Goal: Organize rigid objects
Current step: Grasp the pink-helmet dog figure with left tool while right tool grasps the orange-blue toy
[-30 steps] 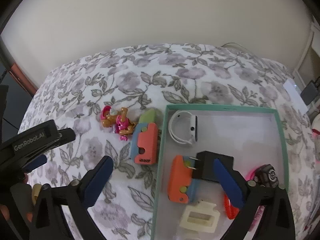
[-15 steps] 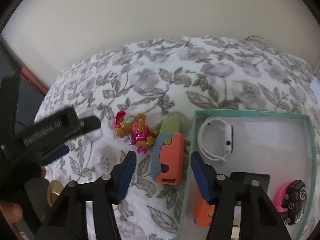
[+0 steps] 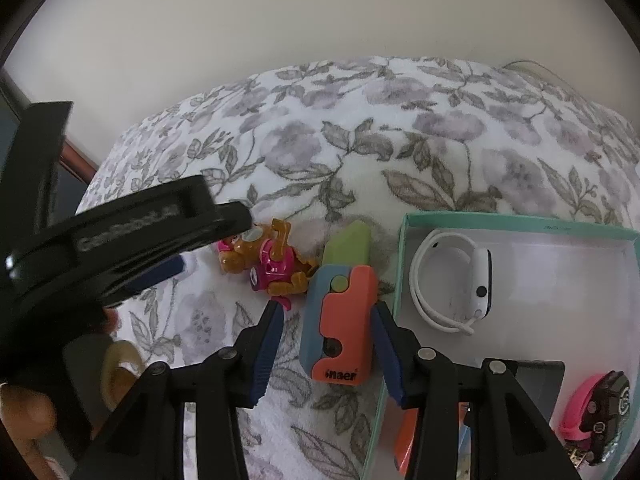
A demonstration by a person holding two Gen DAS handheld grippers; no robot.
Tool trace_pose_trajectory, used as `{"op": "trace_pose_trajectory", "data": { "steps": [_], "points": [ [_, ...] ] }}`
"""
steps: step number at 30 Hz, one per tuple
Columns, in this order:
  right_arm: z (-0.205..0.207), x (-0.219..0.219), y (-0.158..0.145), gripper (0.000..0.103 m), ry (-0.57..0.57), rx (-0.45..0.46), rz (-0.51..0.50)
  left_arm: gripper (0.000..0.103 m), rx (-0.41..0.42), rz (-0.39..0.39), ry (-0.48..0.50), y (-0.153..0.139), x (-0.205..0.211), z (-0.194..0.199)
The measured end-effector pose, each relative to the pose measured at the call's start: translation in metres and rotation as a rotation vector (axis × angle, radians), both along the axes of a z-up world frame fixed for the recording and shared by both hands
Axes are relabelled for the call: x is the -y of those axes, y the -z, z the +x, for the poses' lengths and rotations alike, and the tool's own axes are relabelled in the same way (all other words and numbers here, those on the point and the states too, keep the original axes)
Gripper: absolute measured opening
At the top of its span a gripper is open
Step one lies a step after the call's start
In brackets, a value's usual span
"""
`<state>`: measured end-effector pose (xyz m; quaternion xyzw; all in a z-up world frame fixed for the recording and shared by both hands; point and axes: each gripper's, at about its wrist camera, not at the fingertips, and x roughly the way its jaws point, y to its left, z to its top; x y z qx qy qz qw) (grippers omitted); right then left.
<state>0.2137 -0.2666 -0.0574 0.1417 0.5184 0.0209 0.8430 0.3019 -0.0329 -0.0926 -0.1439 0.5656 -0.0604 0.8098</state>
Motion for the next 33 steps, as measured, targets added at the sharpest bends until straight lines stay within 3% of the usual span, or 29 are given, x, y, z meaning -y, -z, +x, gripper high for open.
{"op": "trace_pose_trajectory", "data": {
  "steps": [1,6,7,13,22,25,33],
  "points": [
    [0.000,0.000,0.000,0.049,-0.001,0.001,-0.001,0.079,-0.003,-0.008,0.003,0.002,0.001,0.000],
    [0.000,-0.001,0.001,0.049,-0.005,-0.001,-0.004,0.046,-0.028,-0.072,-0.007,0.012,0.001,0.001],
    [0.000,-0.001,0.002,0.048,-0.007,-0.001,-0.007,0.044,-0.026,-0.087,-0.007,0.011,0.001,0.000],
    [-0.001,-0.004,0.002,0.048,-0.019,0.001,-0.027,0.043,-0.028,-0.088,-0.025,0.010,-0.008,-0.004],
    [0.002,-0.014,0.003,0.049,-0.046,-0.012,-0.066,0.043,-0.080,-0.019,-0.058,0.007,-0.037,-0.022],
    [0.003,-0.018,0.005,0.049,-0.065,-0.028,-0.026,0.044,-0.087,-0.003,-0.062,0.006,-0.046,-0.028],
    [0.008,-0.024,0.013,0.050,-0.025,-0.025,-0.065,0.044,-0.083,0.015,-0.065,0.005,-0.051,-0.032]
  ]
}}
